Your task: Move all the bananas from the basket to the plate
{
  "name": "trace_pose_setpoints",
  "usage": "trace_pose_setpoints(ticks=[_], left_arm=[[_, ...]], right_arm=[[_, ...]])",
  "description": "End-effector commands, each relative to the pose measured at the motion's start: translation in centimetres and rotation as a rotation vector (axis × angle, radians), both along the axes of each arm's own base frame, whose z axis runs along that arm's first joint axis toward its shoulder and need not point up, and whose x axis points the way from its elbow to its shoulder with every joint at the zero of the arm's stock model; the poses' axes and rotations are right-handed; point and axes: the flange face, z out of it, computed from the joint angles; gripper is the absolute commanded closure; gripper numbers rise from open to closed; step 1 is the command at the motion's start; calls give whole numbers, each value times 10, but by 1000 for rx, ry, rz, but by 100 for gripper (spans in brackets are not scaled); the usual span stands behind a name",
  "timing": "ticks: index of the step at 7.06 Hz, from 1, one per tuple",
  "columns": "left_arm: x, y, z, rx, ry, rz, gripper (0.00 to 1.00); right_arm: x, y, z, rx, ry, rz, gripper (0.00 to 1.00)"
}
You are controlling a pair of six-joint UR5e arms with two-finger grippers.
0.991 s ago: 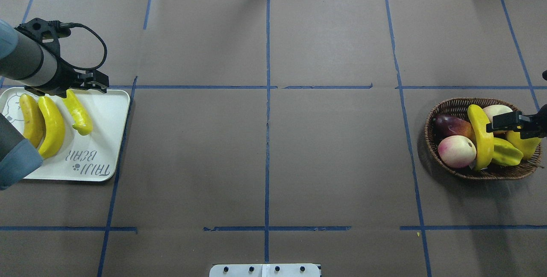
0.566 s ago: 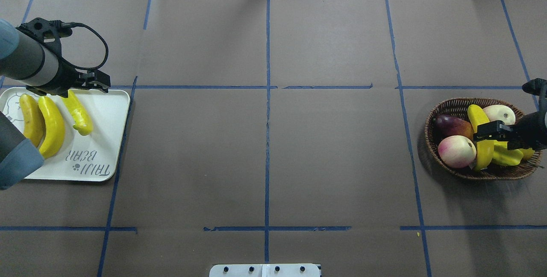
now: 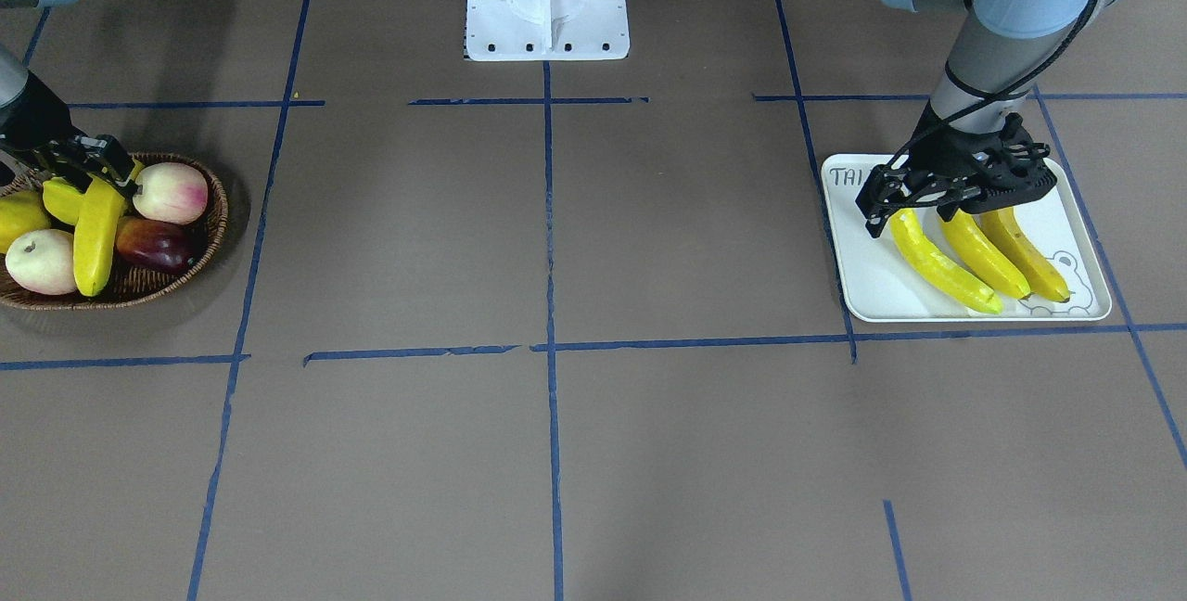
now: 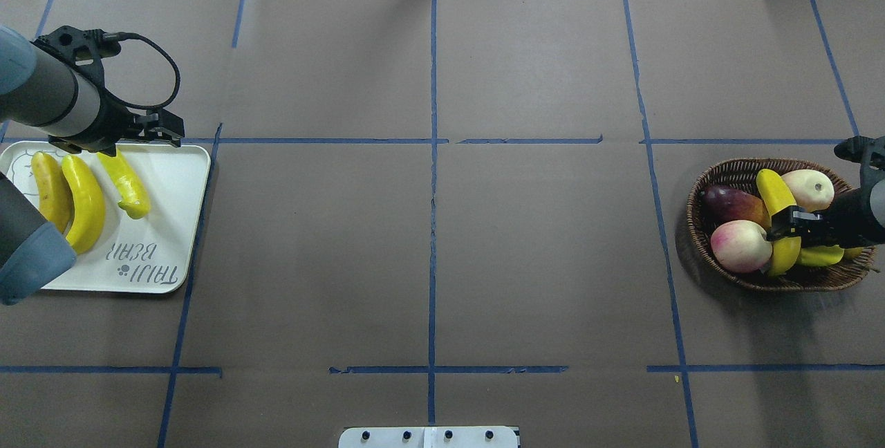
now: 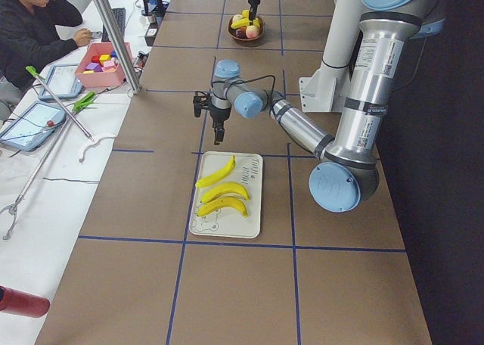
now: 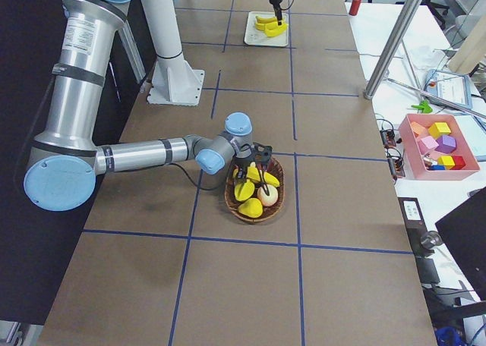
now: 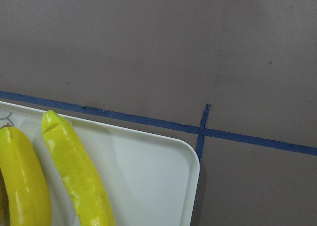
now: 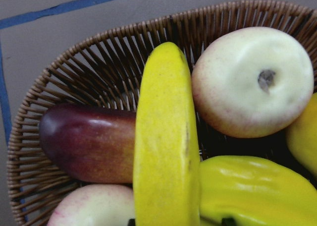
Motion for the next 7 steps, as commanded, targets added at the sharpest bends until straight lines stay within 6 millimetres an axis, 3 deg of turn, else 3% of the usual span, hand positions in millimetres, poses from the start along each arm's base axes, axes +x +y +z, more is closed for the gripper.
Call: trace_pose_setpoints(ticks=[1, 4, 5, 6, 7], left_arm=[[0, 0, 0, 0, 0, 0, 0], [0, 3, -8, -13, 28, -2, 0], [2, 4, -19, -27, 55, -20, 0], [19, -6, -53, -48, 117, -58, 0], [50, 2, -92, -78, 191, -82, 0]], right_arm=[[11, 1, -23, 32, -44, 4, 100], [70, -14, -84, 77, -173, 84, 100], [63, -25, -119, 141, -217, 76, 100], [19, -41, -167, 200, -278, 18, 100], [-37, -46, -211, 188, -346, -7, 100]])
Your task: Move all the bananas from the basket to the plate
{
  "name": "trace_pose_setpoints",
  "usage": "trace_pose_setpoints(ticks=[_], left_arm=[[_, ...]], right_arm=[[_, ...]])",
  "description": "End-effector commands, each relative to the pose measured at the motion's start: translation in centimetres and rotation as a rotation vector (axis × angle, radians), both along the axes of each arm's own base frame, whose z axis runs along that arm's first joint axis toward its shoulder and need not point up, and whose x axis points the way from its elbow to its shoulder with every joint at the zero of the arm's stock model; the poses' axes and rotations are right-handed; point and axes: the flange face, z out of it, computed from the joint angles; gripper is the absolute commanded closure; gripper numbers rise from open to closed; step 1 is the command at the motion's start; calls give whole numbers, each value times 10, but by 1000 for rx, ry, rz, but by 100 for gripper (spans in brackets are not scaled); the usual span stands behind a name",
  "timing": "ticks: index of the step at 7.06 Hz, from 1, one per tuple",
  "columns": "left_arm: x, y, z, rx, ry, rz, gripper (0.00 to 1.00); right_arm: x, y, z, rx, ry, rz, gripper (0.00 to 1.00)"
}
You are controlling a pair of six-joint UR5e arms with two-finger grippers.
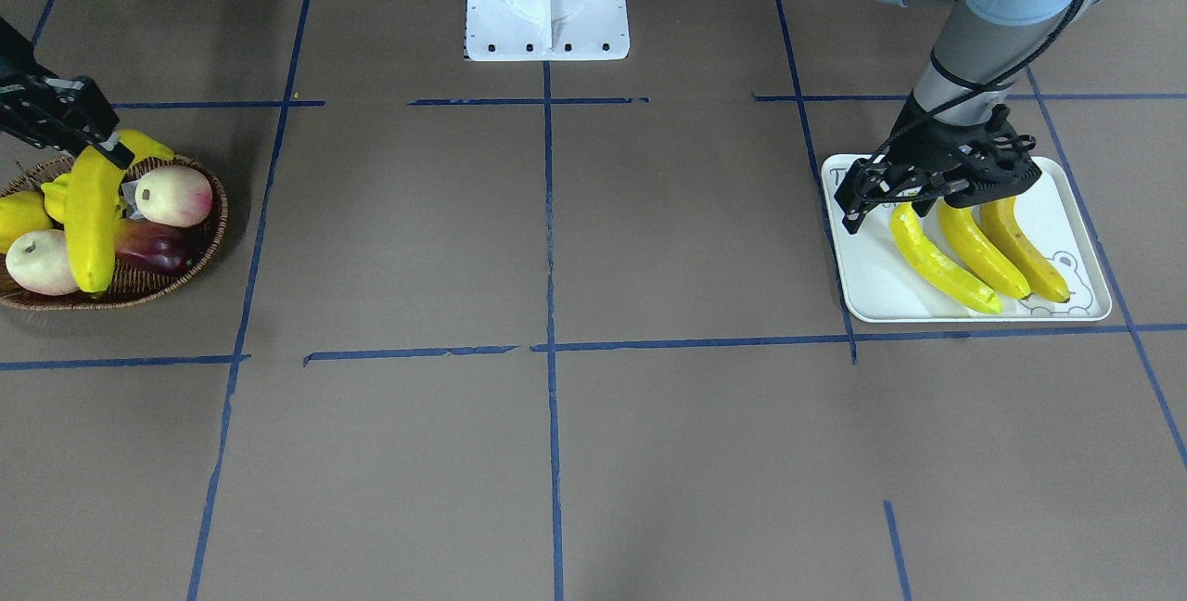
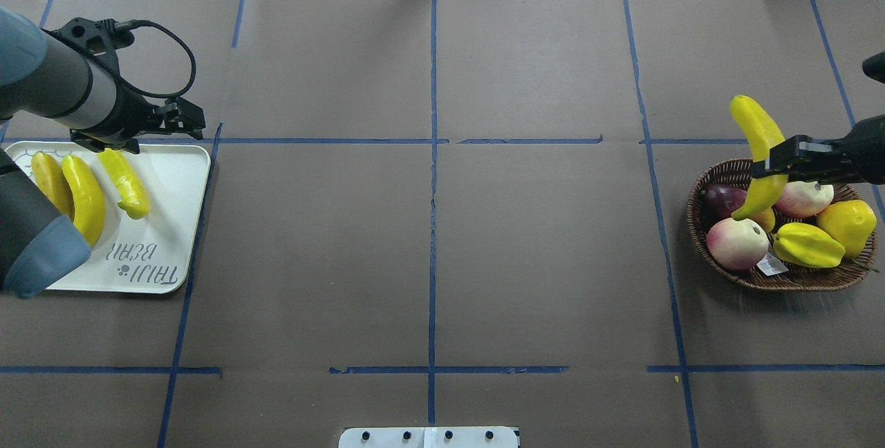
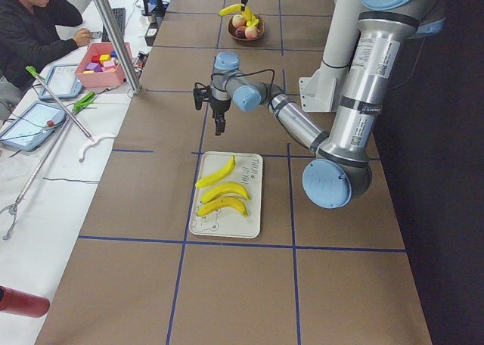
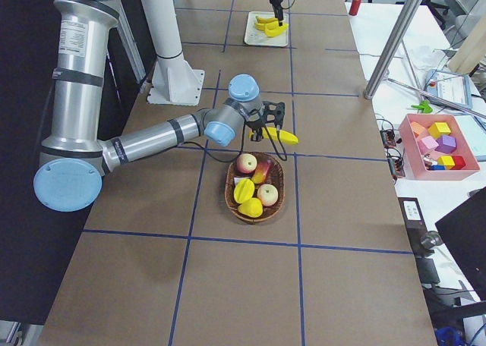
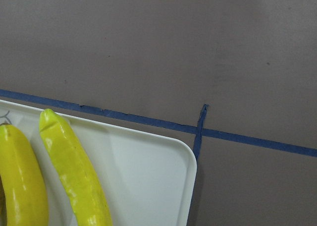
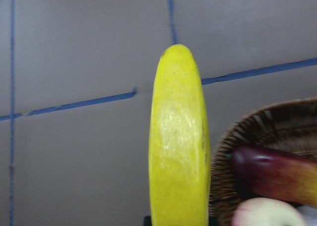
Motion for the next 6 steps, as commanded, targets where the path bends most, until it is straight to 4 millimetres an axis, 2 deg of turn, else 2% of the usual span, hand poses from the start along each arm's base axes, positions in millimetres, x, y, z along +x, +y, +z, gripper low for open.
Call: trace_pose_setpoints(ticks=[1, 2, 3, 4, 6], left_arm=[[43, 7, -87, -39, 168, -63, 0], [55, 16, -120, -44, 268, -83, 0], [54, 24, -138, -33, 432, -120, 0], [62, 28, -144, -62, 570, -143, 0], [90, 40, -152, -78, 687, -106, 1]], right_arm=[[-119, -4, -112, 13, -150, -14, 100], [-182, 15, -162, 40, -216, 33, 100], [-228, 37, -196, 98, -251, 73, 100], [-250, 56, -216, 131, -277, 74, 100], [-257, 70, -234, 173, -350, 65, 99]])
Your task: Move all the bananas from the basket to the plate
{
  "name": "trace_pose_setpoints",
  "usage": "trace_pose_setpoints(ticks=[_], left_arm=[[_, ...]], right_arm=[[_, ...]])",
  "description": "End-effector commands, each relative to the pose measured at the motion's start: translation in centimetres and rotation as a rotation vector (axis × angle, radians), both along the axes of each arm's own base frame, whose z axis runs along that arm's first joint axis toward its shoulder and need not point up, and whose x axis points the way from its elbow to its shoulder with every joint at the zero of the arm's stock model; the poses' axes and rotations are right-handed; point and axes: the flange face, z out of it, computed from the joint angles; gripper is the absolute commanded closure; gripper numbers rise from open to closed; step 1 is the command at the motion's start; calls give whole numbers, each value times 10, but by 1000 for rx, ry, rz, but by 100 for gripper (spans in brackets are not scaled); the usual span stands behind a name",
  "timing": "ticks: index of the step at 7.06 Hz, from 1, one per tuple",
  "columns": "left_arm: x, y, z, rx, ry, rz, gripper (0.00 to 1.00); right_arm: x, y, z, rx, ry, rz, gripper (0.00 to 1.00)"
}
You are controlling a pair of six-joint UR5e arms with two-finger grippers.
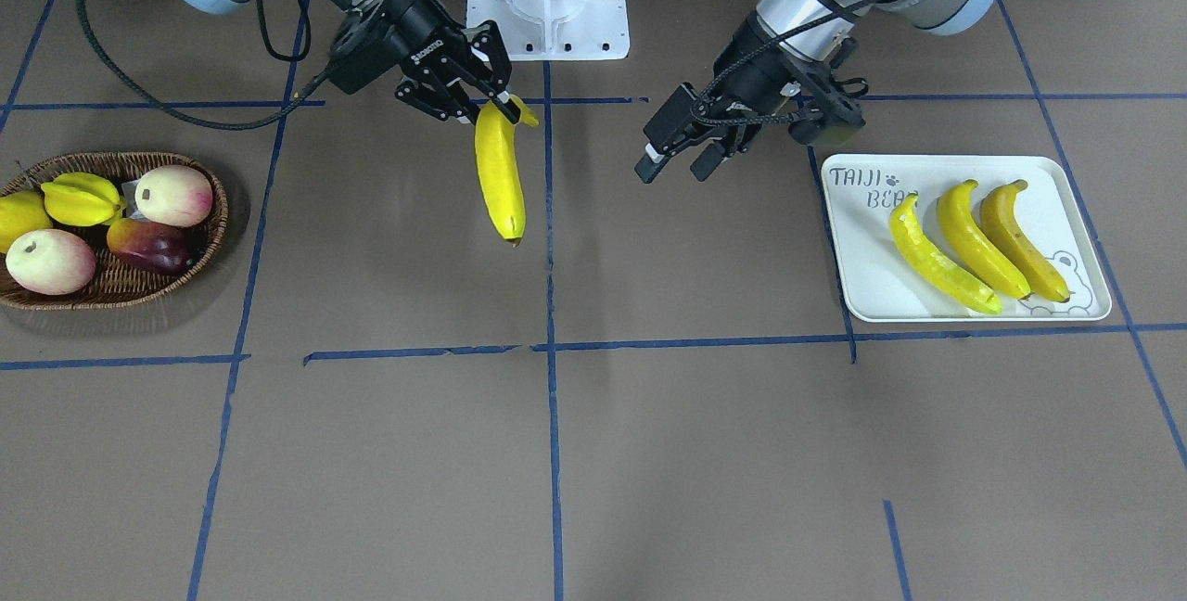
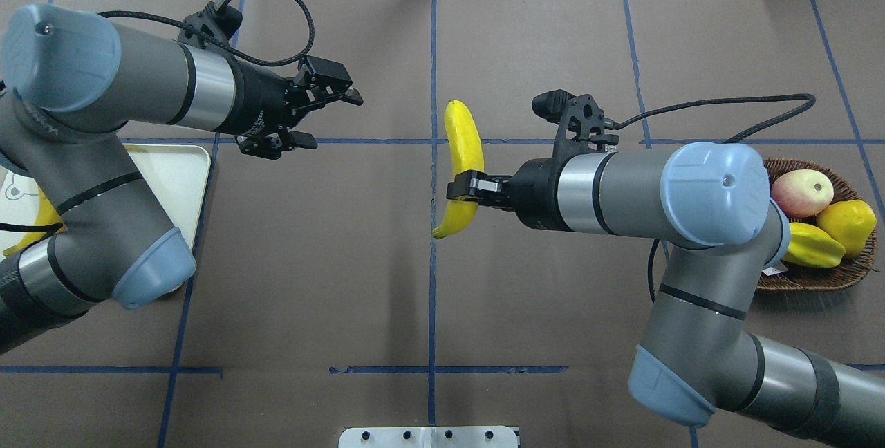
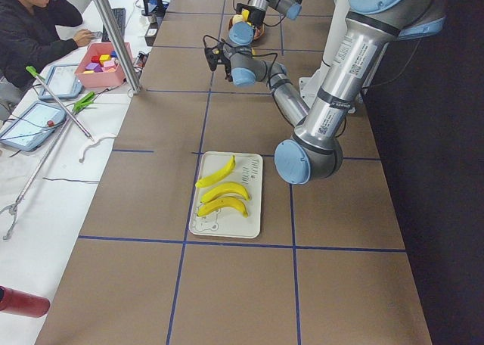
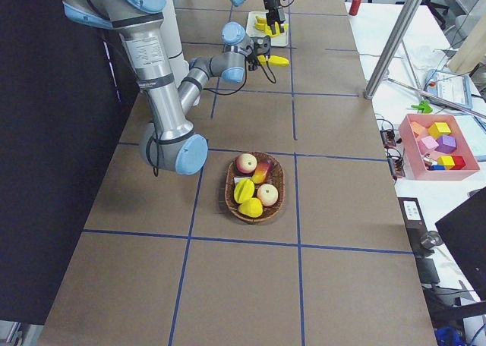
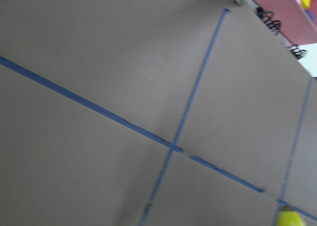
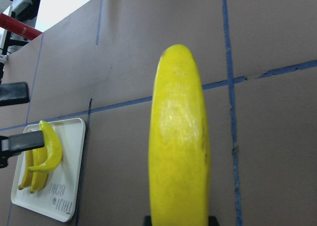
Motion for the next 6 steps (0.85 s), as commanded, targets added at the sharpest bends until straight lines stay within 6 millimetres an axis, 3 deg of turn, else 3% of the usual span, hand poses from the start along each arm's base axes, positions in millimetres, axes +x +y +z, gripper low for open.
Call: trace_pose_setpoints(ticks=[1, 3, 6], left_arm=[[27, 9, -22, 5, 89, 34, 1], [41, 2, -43, 6, 108, 37, 1], [64, 3, -46, 2, 102, 61, 1]], right_arm=[[-9, 14, -14, 38, -63, -10, 99], [-16, 18, -17, 42, -65, -5, 99], [-19, 21, -20, 46, -73, -1, 99]])
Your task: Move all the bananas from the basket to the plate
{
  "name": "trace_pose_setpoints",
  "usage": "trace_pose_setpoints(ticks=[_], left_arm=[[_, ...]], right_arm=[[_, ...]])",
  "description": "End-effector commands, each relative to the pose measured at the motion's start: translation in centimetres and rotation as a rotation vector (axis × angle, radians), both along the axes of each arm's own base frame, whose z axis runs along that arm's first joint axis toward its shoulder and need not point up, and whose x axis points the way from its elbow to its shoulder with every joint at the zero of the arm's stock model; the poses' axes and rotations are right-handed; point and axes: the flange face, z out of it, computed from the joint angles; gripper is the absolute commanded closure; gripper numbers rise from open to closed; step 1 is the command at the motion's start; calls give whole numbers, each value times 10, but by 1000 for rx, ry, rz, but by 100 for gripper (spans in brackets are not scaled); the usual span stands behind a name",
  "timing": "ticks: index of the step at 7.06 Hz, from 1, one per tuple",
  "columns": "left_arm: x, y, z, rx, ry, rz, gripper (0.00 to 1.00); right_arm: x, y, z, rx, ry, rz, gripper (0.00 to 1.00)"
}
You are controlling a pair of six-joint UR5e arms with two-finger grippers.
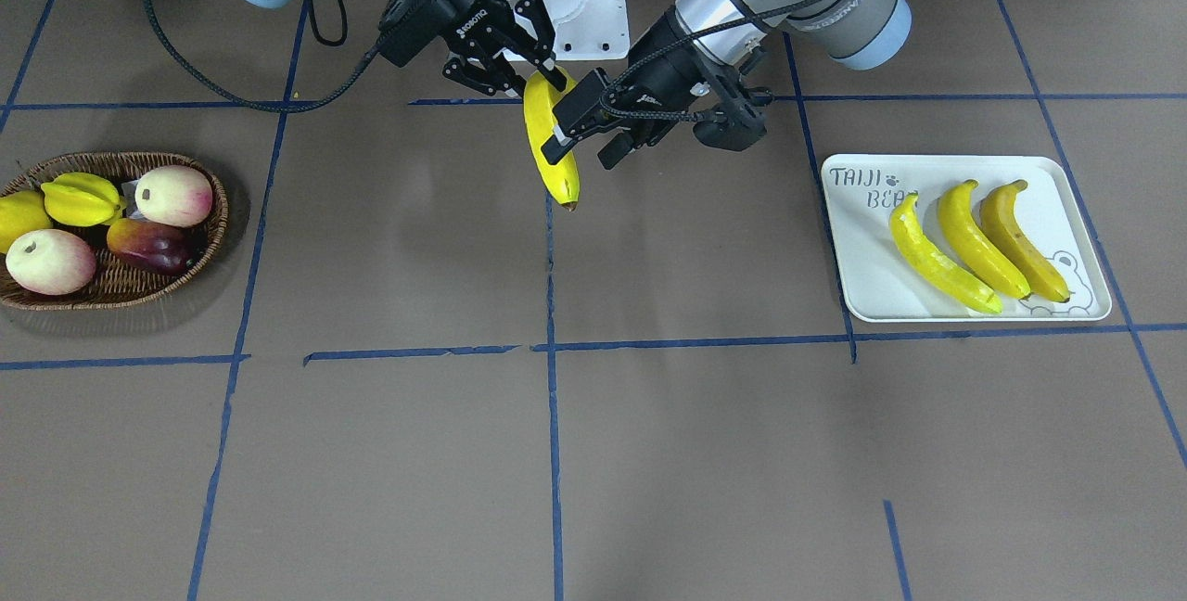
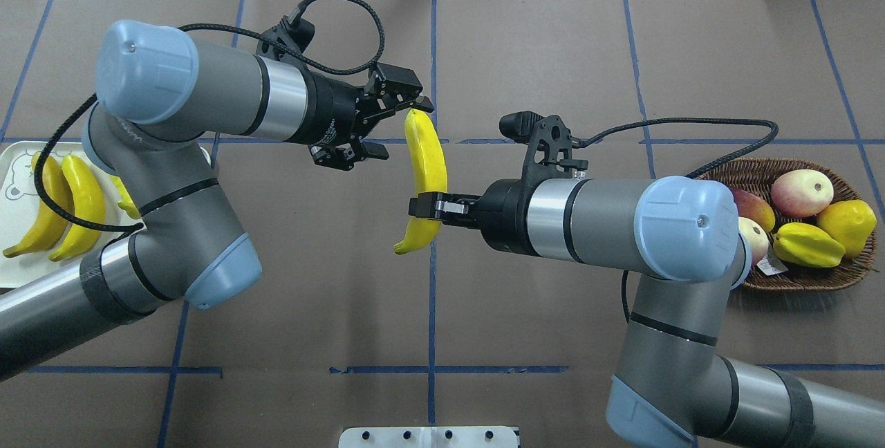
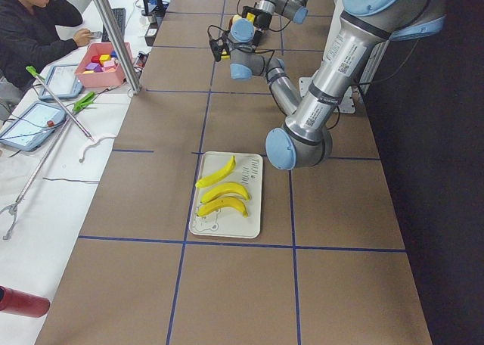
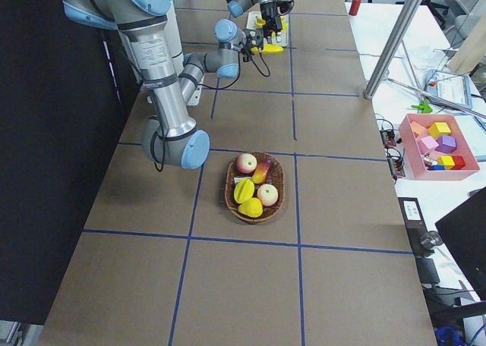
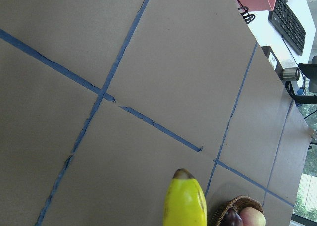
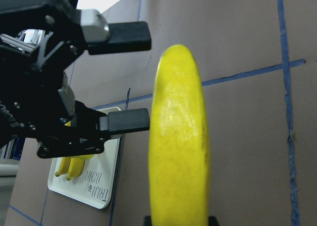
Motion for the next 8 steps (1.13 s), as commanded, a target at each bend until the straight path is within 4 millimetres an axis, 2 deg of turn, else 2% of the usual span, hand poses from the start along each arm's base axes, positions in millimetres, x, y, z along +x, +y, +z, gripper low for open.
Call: trace_pose_setpoints(ticks=[1, 2, 3, 4, 5, 6, 8], left_arm=[[16, 5, -3, 4, 3, 21, 1], [16, 7, -5, 7, 7, 24, 1], [15, 8, -5, 17, 20, 24, 57], [15, 8, -3, 27, 19, 26, 100], [14, 8, -2, 27, 19, 26, 100], [14, 8, -1, 26, 18, 24, 100], [12, 5, 0, 22, 17, 19, 100]], right_arm=[[-1, 1, -1, 2, -4, 0, 99], [-1, 1, -1, 2, -4, 0, 99], [-1, 1, -1, 2, -4, -1, 99], [-1, 1, -1, 2, -4, -1, 97], [0, 1, -2, 4, -4, -1, 77], [0, 1, -1, 0, -4, -1, 3], [6, 0, -5, -5, -19, 5, 0]])
